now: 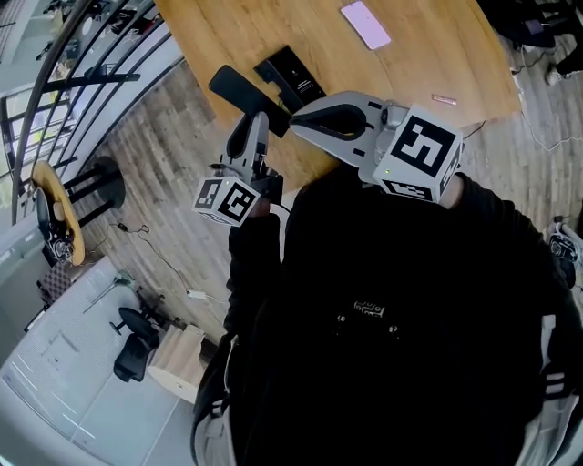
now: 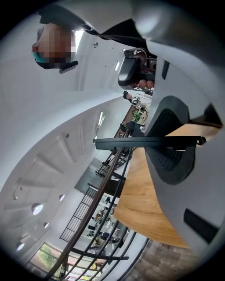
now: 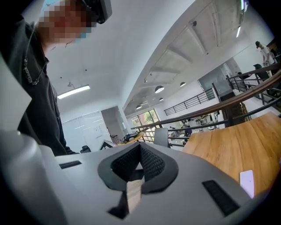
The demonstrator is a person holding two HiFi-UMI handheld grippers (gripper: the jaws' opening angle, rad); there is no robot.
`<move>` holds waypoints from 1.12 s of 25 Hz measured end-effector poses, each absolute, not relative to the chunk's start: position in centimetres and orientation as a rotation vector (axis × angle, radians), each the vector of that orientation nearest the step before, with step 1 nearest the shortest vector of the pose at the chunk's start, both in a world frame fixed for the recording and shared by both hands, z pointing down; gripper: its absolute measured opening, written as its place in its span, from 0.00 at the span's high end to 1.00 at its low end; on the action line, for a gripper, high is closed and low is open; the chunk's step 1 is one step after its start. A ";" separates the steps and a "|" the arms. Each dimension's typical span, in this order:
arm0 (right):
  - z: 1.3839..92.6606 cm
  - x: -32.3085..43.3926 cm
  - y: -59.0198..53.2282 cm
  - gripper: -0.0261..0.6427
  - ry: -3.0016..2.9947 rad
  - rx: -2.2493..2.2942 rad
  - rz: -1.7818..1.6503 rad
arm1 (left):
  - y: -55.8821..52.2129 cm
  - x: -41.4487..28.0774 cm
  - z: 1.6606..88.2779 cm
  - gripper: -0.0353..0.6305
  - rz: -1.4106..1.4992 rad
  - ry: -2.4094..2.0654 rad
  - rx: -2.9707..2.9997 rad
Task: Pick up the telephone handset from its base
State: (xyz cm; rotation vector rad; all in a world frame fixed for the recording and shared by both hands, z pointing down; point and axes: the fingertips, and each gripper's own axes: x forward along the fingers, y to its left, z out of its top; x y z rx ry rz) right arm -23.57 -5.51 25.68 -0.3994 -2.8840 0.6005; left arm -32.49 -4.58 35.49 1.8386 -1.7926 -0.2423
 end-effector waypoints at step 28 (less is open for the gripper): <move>24.6 -25.7 -4.9 0.94 -2.898 -0.430 0.486 | -1.9 -31.1 28.7 0.84 -0.135 -2.084 1.765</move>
